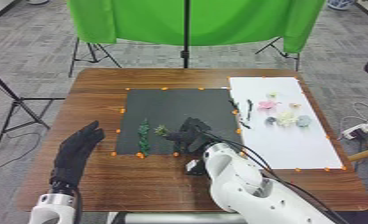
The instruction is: Arrange flowers
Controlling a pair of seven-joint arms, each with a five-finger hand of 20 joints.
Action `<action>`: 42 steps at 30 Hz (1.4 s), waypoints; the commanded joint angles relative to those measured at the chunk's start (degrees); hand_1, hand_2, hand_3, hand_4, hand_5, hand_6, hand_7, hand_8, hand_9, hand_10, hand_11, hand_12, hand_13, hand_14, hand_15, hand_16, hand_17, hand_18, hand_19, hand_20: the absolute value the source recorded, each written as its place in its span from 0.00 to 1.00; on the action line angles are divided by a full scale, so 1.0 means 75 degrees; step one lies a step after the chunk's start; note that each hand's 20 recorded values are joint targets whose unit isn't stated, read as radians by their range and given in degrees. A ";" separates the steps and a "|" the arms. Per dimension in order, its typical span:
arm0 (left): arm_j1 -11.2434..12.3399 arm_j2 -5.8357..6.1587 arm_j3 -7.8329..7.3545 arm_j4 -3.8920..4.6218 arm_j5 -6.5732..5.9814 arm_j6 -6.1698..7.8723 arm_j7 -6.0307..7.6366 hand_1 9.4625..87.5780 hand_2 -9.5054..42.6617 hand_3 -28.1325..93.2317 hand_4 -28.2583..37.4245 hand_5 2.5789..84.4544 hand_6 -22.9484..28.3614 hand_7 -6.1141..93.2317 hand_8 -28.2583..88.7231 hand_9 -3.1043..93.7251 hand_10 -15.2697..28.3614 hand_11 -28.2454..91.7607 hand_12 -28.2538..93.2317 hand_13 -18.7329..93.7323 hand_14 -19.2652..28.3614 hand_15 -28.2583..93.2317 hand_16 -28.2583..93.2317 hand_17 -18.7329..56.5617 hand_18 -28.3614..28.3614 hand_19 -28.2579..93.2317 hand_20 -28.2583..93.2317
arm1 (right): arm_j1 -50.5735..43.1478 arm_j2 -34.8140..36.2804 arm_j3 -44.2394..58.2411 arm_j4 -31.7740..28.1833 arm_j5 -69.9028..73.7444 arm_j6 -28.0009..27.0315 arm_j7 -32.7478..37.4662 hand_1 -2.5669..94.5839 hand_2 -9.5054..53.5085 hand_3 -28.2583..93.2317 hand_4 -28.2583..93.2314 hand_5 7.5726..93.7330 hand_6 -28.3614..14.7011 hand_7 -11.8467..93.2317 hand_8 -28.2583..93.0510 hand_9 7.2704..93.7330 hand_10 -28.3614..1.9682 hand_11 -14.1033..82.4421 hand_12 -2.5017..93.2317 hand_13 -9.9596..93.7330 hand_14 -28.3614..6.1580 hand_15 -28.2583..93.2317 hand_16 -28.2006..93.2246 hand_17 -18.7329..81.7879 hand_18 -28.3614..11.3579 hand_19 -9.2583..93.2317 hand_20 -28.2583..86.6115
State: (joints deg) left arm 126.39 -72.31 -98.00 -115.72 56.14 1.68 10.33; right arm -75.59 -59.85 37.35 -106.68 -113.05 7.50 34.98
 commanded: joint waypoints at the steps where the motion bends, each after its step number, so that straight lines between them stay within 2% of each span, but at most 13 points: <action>1: 0.0039 -0.0050 0.0001 0.0069 0.0047 -0.0078 -0.0096 0.18 0.10 0.78 0.10 0.52 0.53 0.15 0.21 0.46 0.63 0.36 0.37 0.43 0.74 0.37 0.28 0.24 0.75 0.27 0.39 | -0.0062 -0.0065 0.0177 -0.0128 0.0533 0.0406 -0.0175 0.26 0.16 0.73 0.13 0.82 0.58 0.24 0.17 0.97 0.51 0.51 0.28 1.00 0.69 0.69 0.49 0.85 0.39 1.00 0.75; 6: 0.0029 -0.0047 0.0024 0.0070 0.0055 -0.0101 -0.0121 0.18 0.10 0.78 0.10 0.52 0.53 0.16 0.21 0.47 0.64 0.36 0.37 0.43 0.74 0.37 0.28 0.24 0.75 0.27 0.39 | -0.0097 -0.0078 0.0389 -0.0096 0.0773 0.0540 -0.0114 0.25 0.16 0.73 0.13 0.80 0.57 0.24 0.16 0.96 0.51 0.50 0.28 1.00 0.69 0.68 0.50 0.84 0.38 1.00 0.75; 12: 0.0018 -0.0049 0.0029 0.0076 0.0061 -0.0088 -0.0132 0.18 0.10 0.78 0.10 0.52 0.53 0.16 0.21 0.46 0.64 0.36 0.37 0.43 0.74 0.37 0.28 0.24 0.75 0.27 0.39 | -0.0044 0.0018 0.0444 -0.0032 0.0455 0.0243 -0.0069 0.25 0.16 0.73 0.13 0.79 0.57 0.23 0.17 0.96 0.51 0.51 0.28 1.00 0.69 0.68 0.50 0.84 0.38 1.00 0.74; 23: -0.0010 -0.0062 0.0040 0.0084 0.0074 -0.0126 -0.0110 0.18 0.10 0.78 0.10 0.52 0.53 0.15 0.21 0.46 0.64 0.35 0.37 0.43 0.74 0.37 0.28 0.24 0.74 0.27 0.39 | -0.0127 -0.0081 0.0447 -0.0170 0.1706 -0.0007 -0.0146 0.25 0.16 0.73 0.13 0.77 0.56 0.22 0.16 0.95 0.48 0.50 0.28 0.99 0.67 0.68 0.50 0.82 0.36 1.00 0.74; 31: 0.0026 -0.0066 0.0024 0.0064 0.0072 -0.0097 -0.0114 0.18 0.10 0.78 0.10 0.52 0.53 0.16 0.21 0.46 0.64 0.35 0.37 0.43 0.74 0.37 0.28 0.24 0.74 0.27 0.39 | -0.0122 0.0055 0.0215 -0.0089 -0.0080 -0.0319 -0.0408 0.25 0.17 0.72 0.13 0.75 0.57 0.22 0.17 0.95 0.45 0.49 0.28 0.98 0.65 0.68 0.50 0.81 0.34 1.00 0.73; 34: 0.0011 -0.0064 0.0034 0.0071 0.0068 -0.0098 -0.0121 0.18 0.10 0.78 0.10 0.52 0.53 0.16 0.21 0.47 0.64 0.36 0.37 0.43 0.74 0.37 0.28 0.24 0.75 0.27 0.39 | -0.0050 0.0126 0.0065 -0.0027 -0.1079 -0.0603 -0.0651 0.25 0.18 0.72 0.13 0.74 0.60 0.22 0.17 0.95 0.45 0.49 0.28 0.98 0.65 0.68 0.50 0.81 0.34 1.00 0.73; 42: -0.0002 -0.0059 0.0046 0.0068 0.0071 -0.0109 -0.0125 0.18 0.10 0.78 0.10 0.52 0.53 0.16 0.21 0.46 0.63 0.36 0.37 0.43 0.74 0.37 0.28 0.24 0.75 0.27 0.39 | 0.0134 0.0338 -0.0404 -0.0076 -0.2245 -0.0996 -0.0846 0.24 0.20 0.70 0.12 0.74 0.68 0.23 0.16 0.95 0.44 0.49 0.28 0.98 0.65 0.68 0.50 0.81 0.34 1.00 0.73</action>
State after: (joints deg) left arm 126.01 -72.44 -97.88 -115.54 56.33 1.38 10.02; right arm -75.75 -58.84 36.99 -106.83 -125.16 2.04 29.94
